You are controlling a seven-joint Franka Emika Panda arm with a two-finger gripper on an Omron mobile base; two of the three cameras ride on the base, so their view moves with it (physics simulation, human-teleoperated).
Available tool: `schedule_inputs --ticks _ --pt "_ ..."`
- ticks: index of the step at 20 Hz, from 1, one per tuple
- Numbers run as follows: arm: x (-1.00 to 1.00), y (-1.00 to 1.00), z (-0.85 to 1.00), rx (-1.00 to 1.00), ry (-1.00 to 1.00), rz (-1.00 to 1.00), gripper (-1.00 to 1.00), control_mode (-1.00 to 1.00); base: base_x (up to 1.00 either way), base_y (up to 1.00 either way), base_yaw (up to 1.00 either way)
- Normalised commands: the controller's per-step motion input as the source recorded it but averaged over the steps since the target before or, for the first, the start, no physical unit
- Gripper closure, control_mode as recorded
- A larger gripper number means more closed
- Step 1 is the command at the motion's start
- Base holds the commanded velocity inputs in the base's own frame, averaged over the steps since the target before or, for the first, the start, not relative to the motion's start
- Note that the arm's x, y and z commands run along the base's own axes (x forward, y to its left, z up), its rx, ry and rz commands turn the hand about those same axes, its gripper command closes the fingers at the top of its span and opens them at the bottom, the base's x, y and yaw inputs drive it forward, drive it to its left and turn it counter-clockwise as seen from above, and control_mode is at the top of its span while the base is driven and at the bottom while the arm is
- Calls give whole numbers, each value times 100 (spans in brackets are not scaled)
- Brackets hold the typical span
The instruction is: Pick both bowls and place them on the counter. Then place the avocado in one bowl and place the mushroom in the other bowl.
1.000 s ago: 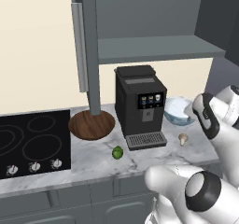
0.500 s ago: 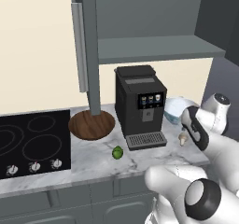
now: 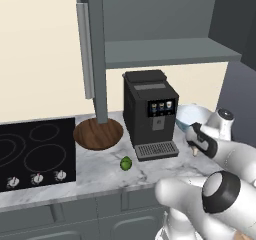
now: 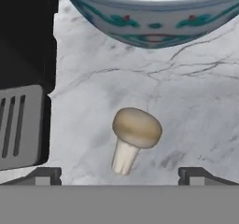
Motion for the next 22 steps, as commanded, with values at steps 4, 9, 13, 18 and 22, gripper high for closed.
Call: schedule_inputs --ticks 4,9,13,18,22 --pt "27 -9 -25 -8 0 17 -100 -100 0 0 0" --pt "10 -14 -22 -8 1 15 -100 -100 0 0 0" --pt "18 -1 -21 -3 4 11 -100 -100 0 0 0" --pt "3 -1 -21 -3 5 11 -100 -100 0 0 0" --pt "9 -1 -14 -1 1 12 -100 -100 0 0 0"
